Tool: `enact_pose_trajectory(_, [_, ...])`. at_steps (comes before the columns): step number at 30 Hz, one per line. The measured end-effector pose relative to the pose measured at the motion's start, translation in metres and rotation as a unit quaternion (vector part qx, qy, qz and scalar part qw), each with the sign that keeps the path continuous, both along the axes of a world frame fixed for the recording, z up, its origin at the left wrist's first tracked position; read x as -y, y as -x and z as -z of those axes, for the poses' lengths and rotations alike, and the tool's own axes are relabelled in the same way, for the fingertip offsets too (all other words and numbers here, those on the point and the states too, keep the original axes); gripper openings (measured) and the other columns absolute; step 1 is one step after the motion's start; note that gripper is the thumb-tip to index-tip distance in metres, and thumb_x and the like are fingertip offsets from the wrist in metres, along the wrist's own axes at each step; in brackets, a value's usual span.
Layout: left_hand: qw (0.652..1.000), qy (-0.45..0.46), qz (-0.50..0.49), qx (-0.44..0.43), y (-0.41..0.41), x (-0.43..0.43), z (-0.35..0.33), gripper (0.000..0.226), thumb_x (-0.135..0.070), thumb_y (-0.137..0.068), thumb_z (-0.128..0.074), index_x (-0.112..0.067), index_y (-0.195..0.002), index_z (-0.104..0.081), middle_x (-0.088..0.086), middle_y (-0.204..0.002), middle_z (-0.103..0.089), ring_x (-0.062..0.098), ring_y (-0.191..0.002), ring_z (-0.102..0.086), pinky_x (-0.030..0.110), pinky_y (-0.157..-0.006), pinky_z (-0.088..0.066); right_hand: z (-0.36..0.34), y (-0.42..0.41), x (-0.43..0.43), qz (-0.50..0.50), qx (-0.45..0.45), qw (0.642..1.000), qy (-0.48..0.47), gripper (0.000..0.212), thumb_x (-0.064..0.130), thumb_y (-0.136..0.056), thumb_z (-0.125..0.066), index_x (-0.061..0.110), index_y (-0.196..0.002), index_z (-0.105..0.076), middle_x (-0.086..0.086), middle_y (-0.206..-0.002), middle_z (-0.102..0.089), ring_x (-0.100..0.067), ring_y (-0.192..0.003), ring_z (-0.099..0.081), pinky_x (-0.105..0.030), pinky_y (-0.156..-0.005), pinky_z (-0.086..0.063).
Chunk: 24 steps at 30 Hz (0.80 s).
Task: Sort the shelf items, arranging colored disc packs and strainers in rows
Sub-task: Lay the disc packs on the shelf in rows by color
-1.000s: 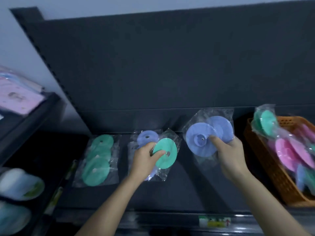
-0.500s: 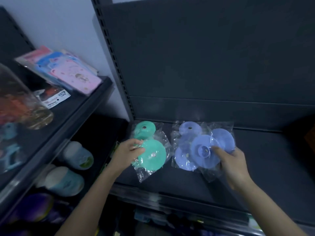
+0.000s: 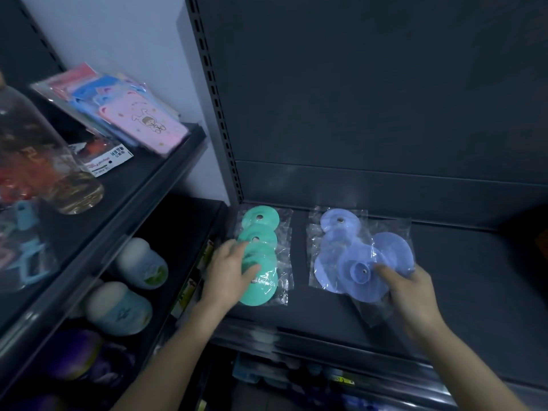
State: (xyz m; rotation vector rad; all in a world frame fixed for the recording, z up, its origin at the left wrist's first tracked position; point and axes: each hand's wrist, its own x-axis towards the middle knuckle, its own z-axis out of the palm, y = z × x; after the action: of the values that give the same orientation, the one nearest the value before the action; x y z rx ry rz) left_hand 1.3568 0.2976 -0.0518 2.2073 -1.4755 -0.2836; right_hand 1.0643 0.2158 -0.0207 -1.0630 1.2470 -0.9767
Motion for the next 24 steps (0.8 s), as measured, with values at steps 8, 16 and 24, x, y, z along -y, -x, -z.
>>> enact_pose_trajectory(8, [0.986, -0.154, 0.018, 0.056, 0.027, -0.009, 0.041, 0.080, -0.070, -0.087, -0.030, -0.033, -0.150, 0.001, 0.004, -0.159, 0.013, 0.029, -0.145, 0.015, 0.050, -0.116, 0.000, 0.003, -0.001, -0.003, -0.004, -0.005, 1.000, 0.011, 0.005, 0.013, -0.079, -0.066, 0.013, -0.079, -0.071, -0.003, -0.067, -0.068, -0.015, -0.061, -0.063, -0.031, -0.054, -0.049])
enact_pose_trajectory(16, [0.988, -0.112, 0.023, 0.104, 0.025, 0.014, 0.015, 0.081, -0.065, -0.087, -0.040, -0.023, -0.150, -0.011, 0.010, -0.159, 0.007, 0.028, -0.145, 0.014, 0.049, -0.115, 0.005, -0.001, -0.003, -0.003, -0.006, 0.018, 1.000, 0.020, 0.009, 0.009, -0.081, -0.065, 0.013, -0.080, -0.073, -0.003, -0.071, -0.072, -0.013, -0.062, -0.066, -0.022, -0.050, -0.050])
enact_pose_trajectory(24, [0.957, -0.008, 0.274, -0.093, 0.130, 0.011, -0.016, 0.107, -0.069, -0.067, -0.062, -0.035, -0.149, -0.001, -0.036, -0.148, 0.013, -0.012, -0.137, 0.001, 0.015, -0.109, -0.012, -0.013, -0.006, -0.007, -0.052, 0.113, 0.992, -0.014, 0.012, 0.011, -0.087, -0.061, 0.007, -0.093, -0.072, -0.018, -0.094, -0.072, -0.034, -0.087, -0.070, -0.043, -0.074, -0.056])
